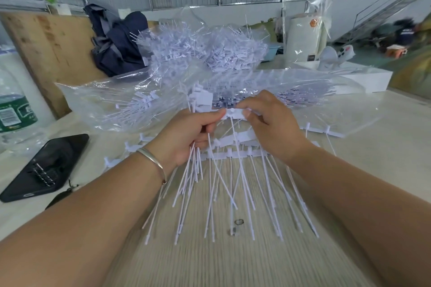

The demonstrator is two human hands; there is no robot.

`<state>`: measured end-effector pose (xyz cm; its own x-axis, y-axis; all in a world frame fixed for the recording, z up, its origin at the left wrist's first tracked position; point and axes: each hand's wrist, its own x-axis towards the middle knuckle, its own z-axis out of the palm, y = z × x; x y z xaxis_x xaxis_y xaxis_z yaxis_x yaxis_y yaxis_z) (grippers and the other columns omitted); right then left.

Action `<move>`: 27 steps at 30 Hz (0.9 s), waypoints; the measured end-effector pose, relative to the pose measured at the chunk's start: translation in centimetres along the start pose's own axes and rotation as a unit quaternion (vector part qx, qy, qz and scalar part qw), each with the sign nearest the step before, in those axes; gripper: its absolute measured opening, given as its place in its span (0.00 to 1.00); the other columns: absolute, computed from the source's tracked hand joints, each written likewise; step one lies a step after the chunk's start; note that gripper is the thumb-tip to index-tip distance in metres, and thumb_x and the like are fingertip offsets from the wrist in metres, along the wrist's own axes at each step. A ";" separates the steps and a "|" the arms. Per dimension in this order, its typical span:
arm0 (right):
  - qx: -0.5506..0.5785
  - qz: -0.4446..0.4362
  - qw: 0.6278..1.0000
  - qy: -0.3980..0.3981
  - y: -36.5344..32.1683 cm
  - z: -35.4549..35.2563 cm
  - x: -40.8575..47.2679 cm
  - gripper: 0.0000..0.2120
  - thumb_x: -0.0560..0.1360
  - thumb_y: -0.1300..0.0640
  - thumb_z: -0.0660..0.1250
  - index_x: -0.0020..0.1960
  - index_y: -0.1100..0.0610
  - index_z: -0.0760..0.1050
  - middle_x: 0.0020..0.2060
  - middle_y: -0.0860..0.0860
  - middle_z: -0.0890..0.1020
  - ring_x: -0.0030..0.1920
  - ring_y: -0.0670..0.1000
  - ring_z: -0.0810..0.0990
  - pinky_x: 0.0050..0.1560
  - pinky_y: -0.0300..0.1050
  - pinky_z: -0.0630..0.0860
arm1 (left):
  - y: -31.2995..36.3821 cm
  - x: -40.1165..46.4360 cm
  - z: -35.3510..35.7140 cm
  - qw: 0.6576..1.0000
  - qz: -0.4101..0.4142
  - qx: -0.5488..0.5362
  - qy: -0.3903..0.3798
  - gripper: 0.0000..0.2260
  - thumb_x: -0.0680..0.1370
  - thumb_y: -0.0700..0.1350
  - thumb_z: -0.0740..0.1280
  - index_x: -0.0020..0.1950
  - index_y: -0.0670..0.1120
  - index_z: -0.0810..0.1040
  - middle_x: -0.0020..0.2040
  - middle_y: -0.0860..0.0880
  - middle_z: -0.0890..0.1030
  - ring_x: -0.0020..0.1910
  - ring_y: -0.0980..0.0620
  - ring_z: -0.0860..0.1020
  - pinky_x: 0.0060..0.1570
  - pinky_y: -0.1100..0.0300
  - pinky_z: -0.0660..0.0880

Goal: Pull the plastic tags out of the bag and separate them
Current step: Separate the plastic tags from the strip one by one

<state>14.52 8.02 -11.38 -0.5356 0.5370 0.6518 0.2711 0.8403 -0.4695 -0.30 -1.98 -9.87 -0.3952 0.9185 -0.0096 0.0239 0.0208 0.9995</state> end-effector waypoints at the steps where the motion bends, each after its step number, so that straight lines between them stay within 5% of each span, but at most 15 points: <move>1: 0.007 -0.004 1.000 0.001 -0.1 0.1 0.0 0.11 0.80 0.60 0.61 0.57 0.54 0.79 0.43 0.50 0.70 0.42 0.52 0.75 0.45 0.48 0.73 | 0.0 0.0 0.0 1.000 0.008 0.010 0.003 0.16 0.75 0.46 0.71 0.31 0.46 0.69 0.26 0.48 0.63 0.20 0.55 0.55 0.20 0.66 0.55; 9: -0.045 -0.054 0.997 0.019 -1.1 -0.4 -0.3 0.17 0.73 0.57 0.54 0.39 0.62 0.80 0.39 0.54 0.71 0.38 0.55 0.73 0.37 0.48 0.71 | 0.4 -0.2 0.2 0.992 0.019 0.125 0.008 0.11 0.69 0.38 0.74 0.32 0.46 0.74 0.21 0.52 0.65 0.21 0.54 0.60 0.21 0.68 0.56; 12: -0.074 -0.036 0.997 0.011 -1.1 -0.5 -0.4 0.19 0.72 0.56 0.52 0.34 0.63 0.77 0.37 0.53 0.70 0.36 0.55 0.72 0.34 0.47 0.67 | 0.0 0.1 0.0 0.960 0.064 0.251 0.107 0.15 0.67 0.37 0.75 0.25 0.48 0.72 0.20 0.55 0.70 0.18 0.56 0.68 0.19 0.69 0.61; 14: -0.057 -0.021 0.998 0.017 -1.0 -0.7 -0.3 0.17 0.72 0.57 0.51 0.32 0.63 0.73 0.37 0.52 0.69 0.35 0.55 0.71 0.34 0.48 0.66 | -0.2 0.4 -0.6 0.961 0.070 0.228 0.139 0.16 0.67 0.38 0.75 0.26 0.48 0.72 0.20 0.53 0.71 0.17 0.57 0.67 0.18 0.69 0.61; 19: -0.020 -0.025 0.999 -0.013 -0.5 -0.7 -0.2 0.09 0.76 0.63 0.61 0.54 0.59 0.75 0.47 0.51 0.72 0.39 0.50 0.73 0.40 0.44 0.66 | 0.0 0.4 -0.9 0.999 -0.010 0.017 0.042 0.13 0.55 0.48 0.81 0.26 0.48 0.78 0.25 0.53 0.70 0.21 0.57 0.61 0.19 0.67 0.58; 27: -0.001 -0.053 0.999 -0.005 -0.2 -0.5 0.0 0.10 0.78 0.58 0.65 0.59 0.58 0.73 0.46 0.45 0.69 0.38 0.44 0.68 0.41 0.37 0.62 | 0.1 0.2 -0.3 0.999 -0.022 -0.033 0.019 0.13 0.73 0.52 0.72 0.39 0.43 0.77 0.32 0.48 0.76 0.24 0.56 0.70 0.20 0.67 0.66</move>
<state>14.88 7.87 -11.00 -0.5699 0.4436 0.6917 0.2140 0.8928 -0.3963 -0.62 -1.90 -9.80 -0.4294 0.9015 -0.0536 -0.0536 0.0338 0.9980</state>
